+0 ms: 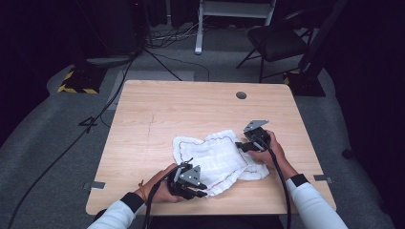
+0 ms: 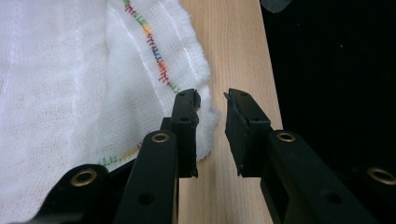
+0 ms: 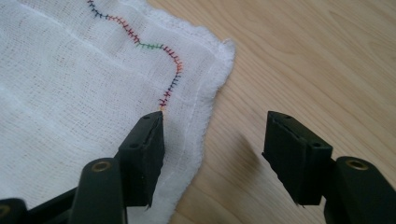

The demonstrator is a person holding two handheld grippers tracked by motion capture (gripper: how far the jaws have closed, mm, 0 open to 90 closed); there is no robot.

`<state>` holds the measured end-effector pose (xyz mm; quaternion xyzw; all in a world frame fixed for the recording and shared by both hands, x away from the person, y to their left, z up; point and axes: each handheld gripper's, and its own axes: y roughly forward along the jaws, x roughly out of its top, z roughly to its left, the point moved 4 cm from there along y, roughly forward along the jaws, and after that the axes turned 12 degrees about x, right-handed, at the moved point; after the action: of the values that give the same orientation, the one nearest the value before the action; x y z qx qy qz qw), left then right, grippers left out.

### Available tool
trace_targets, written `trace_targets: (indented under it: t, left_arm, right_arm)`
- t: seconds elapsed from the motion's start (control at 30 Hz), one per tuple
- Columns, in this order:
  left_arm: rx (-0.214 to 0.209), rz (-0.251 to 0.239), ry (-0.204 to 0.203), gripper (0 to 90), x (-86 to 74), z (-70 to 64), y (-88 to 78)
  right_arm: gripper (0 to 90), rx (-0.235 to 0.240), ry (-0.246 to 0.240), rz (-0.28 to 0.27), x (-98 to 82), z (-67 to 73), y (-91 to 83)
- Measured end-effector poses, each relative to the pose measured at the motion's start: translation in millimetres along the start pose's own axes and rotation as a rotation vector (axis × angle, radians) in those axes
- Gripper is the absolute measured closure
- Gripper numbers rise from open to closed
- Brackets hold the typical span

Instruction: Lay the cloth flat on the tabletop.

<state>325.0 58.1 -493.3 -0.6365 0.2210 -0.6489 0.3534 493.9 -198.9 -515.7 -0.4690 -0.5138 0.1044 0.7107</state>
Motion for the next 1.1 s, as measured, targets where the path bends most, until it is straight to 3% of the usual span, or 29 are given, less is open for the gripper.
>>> trace_targets:
  t: [0.17, 0.23, 0.4, 0.5, 0.6, 0.7, 0.77, 0.87, 0.93, 1.03, 1.1]
  left_arm:
    - [-0.001, 0.014, 0.004, 73.2, -2.6, 3.5, 0.2]
    - [0.017, 0.029, -0.003, 73.2, -5.4, 6.7, 0.1]
    - [0.056, 0.046, -0.029, 72.6, -16.6, 18.1, -3.8]
    - [0.099, 0.026, -0.08, 62.9, -20.5, 26.8, -8.4]
    - [0.189, -0.013, -0.17, 46.7, -22.4, 41.0, -10.0]
    - [0.286, -0.041, -0.265, 36.3, -21.3, 59.2, -8.6]
    - [0.323, -0.054, -0.306, 32.7, -17.8, 73.2, -6.8]
    - [0.378, -0.055, -0.338, 26.7, -9.6, 95.5, -0.8]
    - [0.393, -0.063, -0.374, 26.3, -3.4, 109.7, 6.8]
    - [0.427, -0.025, -0.395, 23.8, 4.9, 128.6, 22.9]
    - [0.444, -0.021, -0.418, 23.3, 8.6, 139.7, 32.7]
  right_arm:
    - [38.6, -0.103, 0.049, 0.004, -16.1, -21.9, -15.2]
    - [38.6, -0.132, 0.096, -0.002, -26.4, -34.2, -24.0]
    - [37.8, -0.209, 0.158, -0.003, -45.3, -55.9, -40.7]
    - [39.5, -0.209, 0.182, -0.018, -52.8, -63.4, -48.4]
    - [41.9, -0.223, 0.165, -0.052, -52.7, -66.0, -59.0]
    - [44.0, -0.216, 0.152, -0.083, -50.3, -65.5, -64.5]
    - [44.6, -0.217, 0.143, -0.085, -48.5, -64.6, -63.1]
    - [45.8, -0.207, 0.126, -0.099, -44.5, -62.3, -59.9]
    - [45.2, -0.162, 0.145, -0.108, -40.7, -63.1, -57.7]
    - [47.4, -0.133, 0.163, -0.17, -34.6, -67.5, -58.5]
    - [45.4, -0.116, 0.16, -0.16, -32.5, -69.7, -53.9]
